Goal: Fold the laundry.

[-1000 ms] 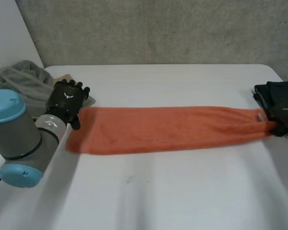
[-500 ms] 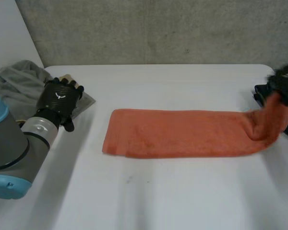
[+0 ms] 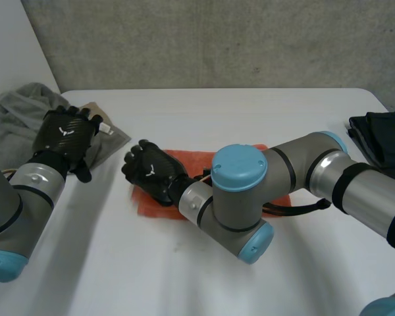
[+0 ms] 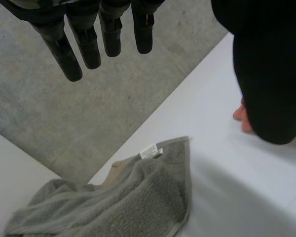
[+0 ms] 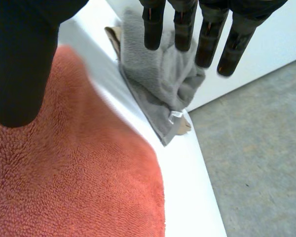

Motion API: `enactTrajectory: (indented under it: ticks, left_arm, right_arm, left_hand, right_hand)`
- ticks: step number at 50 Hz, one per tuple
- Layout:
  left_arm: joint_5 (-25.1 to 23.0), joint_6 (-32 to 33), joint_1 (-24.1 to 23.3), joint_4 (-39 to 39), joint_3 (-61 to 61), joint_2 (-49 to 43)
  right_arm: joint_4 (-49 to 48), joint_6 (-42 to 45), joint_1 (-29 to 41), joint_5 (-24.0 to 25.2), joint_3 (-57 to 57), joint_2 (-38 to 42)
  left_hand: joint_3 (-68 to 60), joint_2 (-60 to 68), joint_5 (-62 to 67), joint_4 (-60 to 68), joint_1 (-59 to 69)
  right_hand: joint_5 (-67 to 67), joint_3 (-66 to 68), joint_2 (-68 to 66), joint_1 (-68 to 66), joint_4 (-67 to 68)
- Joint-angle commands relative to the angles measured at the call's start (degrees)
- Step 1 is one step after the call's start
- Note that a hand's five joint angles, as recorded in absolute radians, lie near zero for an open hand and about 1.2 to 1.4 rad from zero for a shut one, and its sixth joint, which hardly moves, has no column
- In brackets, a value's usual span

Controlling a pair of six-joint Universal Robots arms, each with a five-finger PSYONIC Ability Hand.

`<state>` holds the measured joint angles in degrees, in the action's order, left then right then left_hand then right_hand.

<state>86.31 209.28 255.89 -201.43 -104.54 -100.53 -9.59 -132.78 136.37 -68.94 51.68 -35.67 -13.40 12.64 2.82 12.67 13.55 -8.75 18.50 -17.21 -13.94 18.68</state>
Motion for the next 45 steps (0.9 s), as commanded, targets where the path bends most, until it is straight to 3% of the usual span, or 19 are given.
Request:
enactTrajectory:
  ticks: [1,8,14,18,21,25,27,28,40,43,45]
  left_arm:
    - [0.08,-4.13,-4.17,-0.54,3.11,-0.46]
    - [0.00,-9.50,-11.72,-0.54,9.08,-5.46]
    - [0.87,-9.50,-18.93,0.07,15.84,-15.38]
    - [0.96,-9.41,-20.69,0.16,18.05,-19.26]
    - [0.96,-9.41,-20.78,0.17,18.41,-19.88]
    - [0.96,-9.50,-20.43,0.17,18.23,-19.97]
    - [0.96,-9.59,-20.34,0.17,17.79,-19.79]
    - [0.96,-9.59,-20.34,0.17,17.62,-19.71]
    - [0.88,-9.94,-16.30,0.96,12.17,-10.84]
    - [0.96,-9.94,-14.81,1.04,10.59,-8.11]
    - [1.05,-10.03,-13.32,0.96,9.54,-6.45]
  right_arm:
    - [0.27,-8.00,-3.38,-4.71,5.53,-8.78]
    - [1.23,-24.35,-14.28,-10.07,20.81,-23.11]
    - [2.38,-26.82,-22.27,-10.16,32.41,-24.71]
    - [2.64,-25.86,-25.53,-10.08,36.90,-24.36]
    - [2.56,-24.81,-26.94,-10.25,38.23,-23.13]
    - [2.64,-22.08,-28.87,-9.72,37.62,-19.61]
    - [2.73,-20.50,-29.66,-10.43,36.39,-18.73]
    - [2.73,-19.89,-29.93,-10.60,35.87,-18.73]
    - [2.99,-13.74,-30.29,-11.48,32.97,-27.42]
    - [2.99,-11.54,-28.01,-10.61,30.33,-27.96]
    - [2.03,-10.39,-22.57,-9.64,27.79,-26.65]
  left_hand:
    - [2.18,-1.42,-1.60,-1.44,-2.33]
    - [2.18,-1.42,-1.60,-1.44,-2.33]
    - [1.67,-0.92,-1.10,-0.94,-1.83]
    - [1.50,-0.75,-0.93,-0.77,-1.66]
    - [1.50,-0.75,-0.93,-0.77,-1.66]
    - [1.33,-0.58,-0.76,-0.60,-1.49]
    - [1.33,-0.58,-0.76,-0.60,-1.49]
    - [1.33,-0.58,-0.76,-0.60,-1.49]
    - [1.50,-0.75,-0.93,-0.77,-1.66]
    - [1.67,-0.92,-1.10,-0.94,-1.83]
    - [1.67,-0.92,-1.10,-0.94,-1.83]
  right_hand:
    - [8.75,-8.50,7.21,3.94,-8.68]
    - [8.75,-8.50,7.21,3.94,-8.68]
    - [8.75,-8.50,7.21,3.94,-8.68]
    - [8.75,-8.50,7.21,3.94,-8.68]
    - [8.75,-8.50,7.21,3.94,-8.68]
    - [-28.43,28.69,-29.97,-33.25,28.50]
    - [-56.64,56.89,-58.18,-61.45,56.71]
    - [-61.20,61.46,-62.74,-66.01,61.27]
    - [-61.25,61.50,-62.79,-66.06,61.32]
    - [-61.25,61.50,-62.79,-66.06,61.32]
    - [-61.25,61.50,-62.79,-66.06,61.32]
